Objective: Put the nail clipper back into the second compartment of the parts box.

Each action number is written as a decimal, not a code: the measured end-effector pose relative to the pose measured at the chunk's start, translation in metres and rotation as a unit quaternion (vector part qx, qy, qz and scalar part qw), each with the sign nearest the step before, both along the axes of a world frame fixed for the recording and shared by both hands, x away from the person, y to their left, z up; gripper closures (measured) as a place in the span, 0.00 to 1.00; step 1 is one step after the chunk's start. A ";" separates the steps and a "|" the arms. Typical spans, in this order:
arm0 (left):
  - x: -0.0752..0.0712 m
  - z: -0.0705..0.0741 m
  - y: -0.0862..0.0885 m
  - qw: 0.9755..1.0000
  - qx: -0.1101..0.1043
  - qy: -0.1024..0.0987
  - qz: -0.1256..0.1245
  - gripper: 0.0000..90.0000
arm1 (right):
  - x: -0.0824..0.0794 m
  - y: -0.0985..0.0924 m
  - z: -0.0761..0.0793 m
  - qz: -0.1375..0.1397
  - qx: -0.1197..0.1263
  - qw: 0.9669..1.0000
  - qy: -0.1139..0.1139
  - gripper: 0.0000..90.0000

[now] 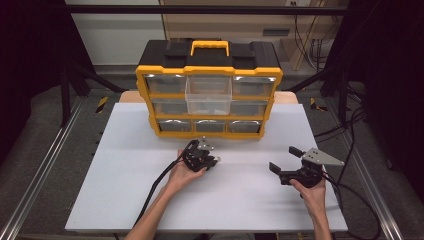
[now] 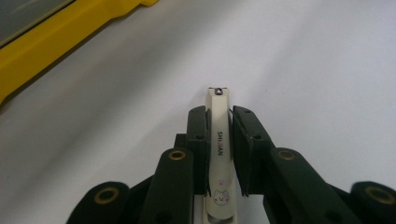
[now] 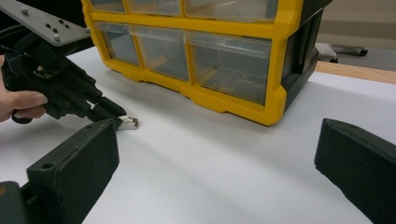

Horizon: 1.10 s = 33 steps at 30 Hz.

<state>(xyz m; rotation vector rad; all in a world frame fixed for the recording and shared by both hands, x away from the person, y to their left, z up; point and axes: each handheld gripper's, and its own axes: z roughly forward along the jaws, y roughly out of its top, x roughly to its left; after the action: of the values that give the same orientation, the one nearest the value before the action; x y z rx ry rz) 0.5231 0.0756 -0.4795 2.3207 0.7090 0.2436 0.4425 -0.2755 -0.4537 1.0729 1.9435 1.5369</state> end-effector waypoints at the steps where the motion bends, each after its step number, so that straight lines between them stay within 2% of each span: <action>1: -0.001 0.000 0.000 1.000 0.000 0.002 -0.001 0.86 | 0.000 0.000 0.000 0.000 0.000 1.000 0.001 0.01; 3: -0.002 0.001 0.000 1.000 0.002 0.002 -0.003 0.86 | 0.000 0.000 0.000 0.000 0.000 1.000 0.000 0.01; 9: -0.006 0.007 0.003 1.000 -0.010 0.005 -0.001 0.86 | 0.000 0.000 0.000 0.003 -0.001 1.000 0.003 0.01; 19: -0.017 0.027 0.015 1.000 -0.029 -0.002 0.009 0.86 | 0.001 0.001 -0.001 0.005 -0.001 1.000 0.006 0.01; 25: -0.025 0.037 0.026 0.999 -0.049 -0.004 0.015 0.86 | 0.001 0.001 -0.001 0.006 -0.002 1.000 0.006 0.01; 28: -0.030 0.043 0.029 0.999 -0.052 -0.010 0.010 0.86 | 0.001 0.001 -0.001 0.006 -0.001 1.000 0.007 0.01; 30: -0.033 0.047 0.031 0.998 -0.061 -0.007 0.011 0.86 | 0.001 0.002 -0.002 0.005 -0.003 1.000 0.007 0.01; 33: -0.037 0.052 0.033 0.998 -0.058 -0.013 0.010 0.86 | 0.001 0.002 -0.001 0.006 -0.003 1.000 0.007 0.01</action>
<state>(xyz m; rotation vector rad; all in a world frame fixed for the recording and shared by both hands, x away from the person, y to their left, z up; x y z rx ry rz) 0.4860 0.1085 -0.4274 2.1979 0.7139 0.2358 0.4435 -0.2740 -0.4551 1.0737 1.9664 1.5322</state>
